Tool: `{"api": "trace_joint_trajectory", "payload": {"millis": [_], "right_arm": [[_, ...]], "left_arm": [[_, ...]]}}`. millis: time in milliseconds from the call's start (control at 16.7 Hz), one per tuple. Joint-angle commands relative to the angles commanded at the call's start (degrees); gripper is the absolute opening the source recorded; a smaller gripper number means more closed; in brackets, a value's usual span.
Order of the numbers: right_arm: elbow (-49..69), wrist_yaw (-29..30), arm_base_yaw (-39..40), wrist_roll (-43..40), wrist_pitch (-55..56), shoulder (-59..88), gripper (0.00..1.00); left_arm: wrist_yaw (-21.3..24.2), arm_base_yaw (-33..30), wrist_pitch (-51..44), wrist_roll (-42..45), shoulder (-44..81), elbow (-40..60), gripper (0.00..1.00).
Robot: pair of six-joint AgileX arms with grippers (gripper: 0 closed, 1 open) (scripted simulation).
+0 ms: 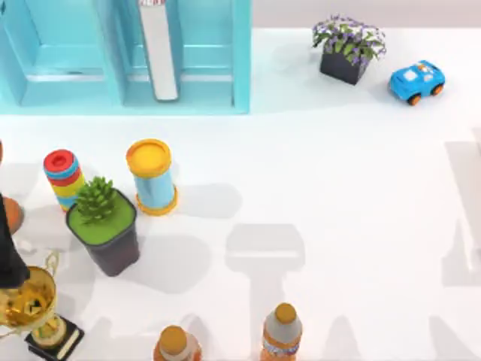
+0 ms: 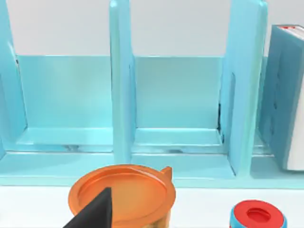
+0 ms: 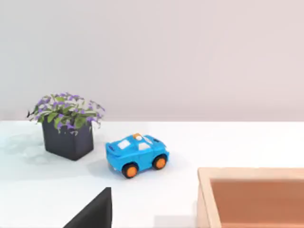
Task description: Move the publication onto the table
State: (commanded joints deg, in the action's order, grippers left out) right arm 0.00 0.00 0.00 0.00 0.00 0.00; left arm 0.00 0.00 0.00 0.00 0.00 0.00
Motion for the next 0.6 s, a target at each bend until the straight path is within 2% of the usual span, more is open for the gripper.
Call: {"api": "trace_joint_trajectory", "payload": {"millis": [300,600], "right_arm": [[0.00,0.00,0.00,0.00,0.00,0.00,1.00],[0.00,0.00,0.00,0.00,0.00,0.00,1.00]], "left_arm": [[-0.90,-1.21,2.83,-0.01,3.62,2.53,1.00],[-5.19,-5.89,13.93,-0.19,21.82,12.11,1.00]]}}
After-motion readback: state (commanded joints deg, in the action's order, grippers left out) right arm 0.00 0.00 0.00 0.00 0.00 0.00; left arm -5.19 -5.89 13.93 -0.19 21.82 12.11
